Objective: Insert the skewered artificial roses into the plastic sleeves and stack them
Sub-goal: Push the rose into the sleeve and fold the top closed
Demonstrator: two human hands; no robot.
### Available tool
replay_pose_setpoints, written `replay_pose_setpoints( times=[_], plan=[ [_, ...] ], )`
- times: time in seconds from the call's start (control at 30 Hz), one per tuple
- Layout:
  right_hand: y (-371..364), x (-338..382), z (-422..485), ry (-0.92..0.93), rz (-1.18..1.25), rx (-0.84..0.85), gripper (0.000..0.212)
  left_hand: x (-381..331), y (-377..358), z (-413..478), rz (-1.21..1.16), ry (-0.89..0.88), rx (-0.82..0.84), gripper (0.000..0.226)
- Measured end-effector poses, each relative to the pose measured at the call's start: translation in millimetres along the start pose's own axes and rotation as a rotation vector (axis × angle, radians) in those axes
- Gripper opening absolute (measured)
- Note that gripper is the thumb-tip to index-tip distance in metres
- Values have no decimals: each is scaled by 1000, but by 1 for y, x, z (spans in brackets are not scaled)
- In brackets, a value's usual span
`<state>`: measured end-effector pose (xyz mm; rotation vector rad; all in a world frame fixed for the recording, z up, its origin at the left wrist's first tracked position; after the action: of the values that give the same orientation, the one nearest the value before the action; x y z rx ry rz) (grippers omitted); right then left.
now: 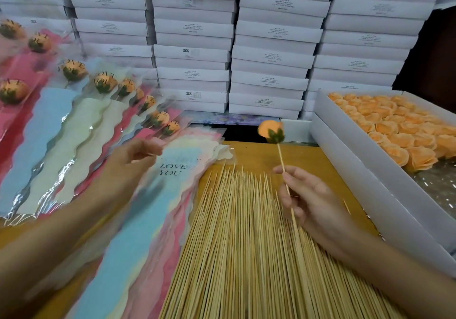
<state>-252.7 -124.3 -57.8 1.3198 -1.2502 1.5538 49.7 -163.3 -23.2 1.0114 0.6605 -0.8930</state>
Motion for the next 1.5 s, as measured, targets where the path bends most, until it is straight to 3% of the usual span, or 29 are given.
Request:
replay_pose_setpoints(
  times=[0.1, 0.17, 0.27, 0.43, 0.53, 0.73, 0.83, 1.17, 1.27, 1.33, 1.5],
  plan=[
    [4, -3, 1, -2, 70, -60, 17, 24, 11, 2, 490, 32, 89, 15],
    [5, -4, 2, -6, 104, -76, 13, 36, 9, 5, 654, 41, 190, 37],
    [6, -5, 3, -11, 106, -79, 13, 45, 7, 6, 686, 85, 230, 57],
    [6, -8, 4, -22, 81, -70, 17, 52, 2, 5, 674, 148, 257, 65],
    [5, -7, 4, -16, 77, -57, 29, 52, 2, 4, 627, 151, 238, 56],
    [8, -10, 5, -18, 78, -60, 18, 43, 3, 7, 548, 35, 145, 36],
    [7, -10, 5, -17, 79, -52, 28, 41, 7, 8, 483, 10, 102, 30],
    [8, -10, 5, -11, 90, -45, 25, 44, 18, 4, 265, 81, -16, 40],
    [10, -11, 5, -12, 90, -54, 17, 36, 19, 7, 117, 95, -11, 28],
    [10, -11, 5, -11, 87, -54, 17, 31, 20, 10, -31, 141, 8, 8],
    [9, -10, 6, -6, 93, -53, 16, 14, 6, 7, -329, 163, 134, 53]
  ],
)
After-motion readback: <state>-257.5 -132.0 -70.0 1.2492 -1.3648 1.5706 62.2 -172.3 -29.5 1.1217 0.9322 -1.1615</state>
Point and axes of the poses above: each hand's wrist, its own z-axis towards the middle knuckle, its own y-axis out of the back of the hand, x = y × z, the point moved 9 cm from there along z, towards the middle knuckle, and after that the axes turned 6 degrees about -y, right-handed, at the moved point
